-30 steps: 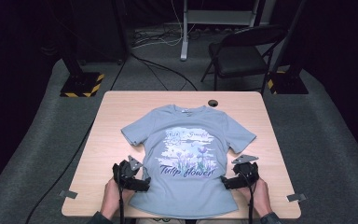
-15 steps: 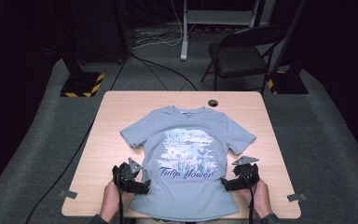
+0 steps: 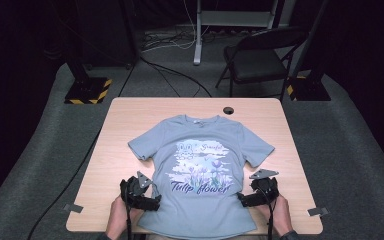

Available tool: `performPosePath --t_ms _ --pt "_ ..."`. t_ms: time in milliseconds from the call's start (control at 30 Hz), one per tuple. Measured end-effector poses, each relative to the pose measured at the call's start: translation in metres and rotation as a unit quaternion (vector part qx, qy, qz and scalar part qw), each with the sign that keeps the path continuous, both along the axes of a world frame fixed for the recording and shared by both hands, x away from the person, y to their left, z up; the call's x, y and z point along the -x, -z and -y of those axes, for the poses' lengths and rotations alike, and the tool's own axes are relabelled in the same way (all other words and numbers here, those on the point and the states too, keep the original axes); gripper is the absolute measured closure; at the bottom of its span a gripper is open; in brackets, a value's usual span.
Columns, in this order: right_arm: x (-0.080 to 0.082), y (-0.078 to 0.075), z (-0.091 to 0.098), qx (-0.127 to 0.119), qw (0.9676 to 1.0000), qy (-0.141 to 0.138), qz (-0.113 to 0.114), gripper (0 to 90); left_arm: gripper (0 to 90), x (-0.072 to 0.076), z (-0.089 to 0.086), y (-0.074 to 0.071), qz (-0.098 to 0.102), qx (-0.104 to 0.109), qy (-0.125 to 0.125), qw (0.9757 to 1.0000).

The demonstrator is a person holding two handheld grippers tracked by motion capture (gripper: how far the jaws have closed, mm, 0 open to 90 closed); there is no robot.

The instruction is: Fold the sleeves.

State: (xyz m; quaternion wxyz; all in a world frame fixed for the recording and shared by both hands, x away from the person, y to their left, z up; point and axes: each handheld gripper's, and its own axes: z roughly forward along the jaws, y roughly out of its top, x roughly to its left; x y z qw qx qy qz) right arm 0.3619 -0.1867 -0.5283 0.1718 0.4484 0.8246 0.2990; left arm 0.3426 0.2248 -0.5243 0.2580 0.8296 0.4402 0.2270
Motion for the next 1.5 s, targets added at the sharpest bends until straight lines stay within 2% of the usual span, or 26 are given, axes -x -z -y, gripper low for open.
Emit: performPosePath --t_ms 1500 --pt "0.007 0.0 0.0 0.002 1.0 -0.003 -0.004 2.4 1.9 0.013 -0.003 0.001 -0.01 0.008 0.006 0.9999"
